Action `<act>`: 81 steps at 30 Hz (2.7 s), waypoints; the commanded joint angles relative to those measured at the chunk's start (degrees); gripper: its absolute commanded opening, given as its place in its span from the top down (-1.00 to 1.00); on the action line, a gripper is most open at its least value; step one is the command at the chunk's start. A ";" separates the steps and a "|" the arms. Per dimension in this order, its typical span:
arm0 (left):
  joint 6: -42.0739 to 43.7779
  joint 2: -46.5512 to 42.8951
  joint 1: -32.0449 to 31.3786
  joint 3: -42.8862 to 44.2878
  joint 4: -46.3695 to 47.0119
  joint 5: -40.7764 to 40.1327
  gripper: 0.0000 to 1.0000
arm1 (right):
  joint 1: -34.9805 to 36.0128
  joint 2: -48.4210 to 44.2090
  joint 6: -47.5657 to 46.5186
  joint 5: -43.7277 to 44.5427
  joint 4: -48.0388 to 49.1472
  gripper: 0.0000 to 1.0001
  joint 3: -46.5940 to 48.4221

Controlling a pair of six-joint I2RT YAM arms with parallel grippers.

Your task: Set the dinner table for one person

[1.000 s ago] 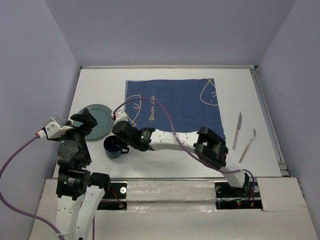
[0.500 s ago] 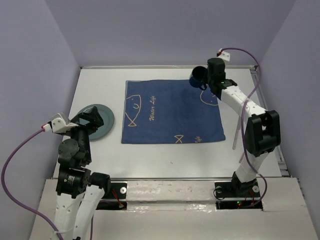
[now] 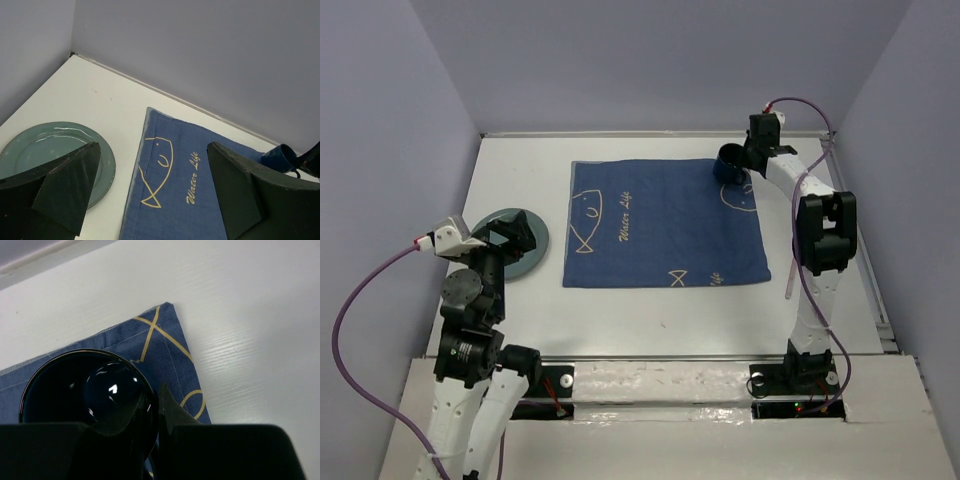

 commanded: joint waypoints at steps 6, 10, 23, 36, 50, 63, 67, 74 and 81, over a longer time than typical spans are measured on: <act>1.34 1.15 -0.23 0.09 3.14 0.53 -0.98 | -0.63 0.84 -0.37 -0.51 1.40 1.00 6.28; 0.46 1.94 -0.23 0.35 2.35 0.18 -0.98 | -0.63 0.92 -0.10 0.19 1.14 1.00 5.49; -7.18 7.38 -0.05 2.11 -2.75 3.43 -0.98 | -0.63 1.37 -2.12 2.84 0.43 0.25 4.53; -21.93 13.90 3.71 -5.35 -3.02 0.17 -0.98 | -0.63 -22.34 8.24 -13.15 4.46 -0.60 -11.88; -34.87 17.50 24.28 -24.42 6.21 13.27 -0.90 | 16.85 -56.81 17.03 -25.55 22.58 -0.61 -55.93; -42.96 28.30 28.60 -31.64 21.67 16.09 -0.79 | 18.09 -65.43 16.60 -29.07 21.88 -0.57 -62.36; -44.45 32.69 28.69 -33.13 26.85 15.56 -0.73 | 18.09 -64.99 16.95 -29.33 22.66 -0.55 -63.50; -48.49 36.66 28.77 -36.38 37.49 14.86 -0.30 | 18.62 -65.26 17.21 -28.98 22.93 -0.50 -64.12; -49.64 39.47 28.77 -38.06 45.49 13.27 -0.32 | 19.14 -65.52 17.04 -28.72 22.93 -0.49 -65.43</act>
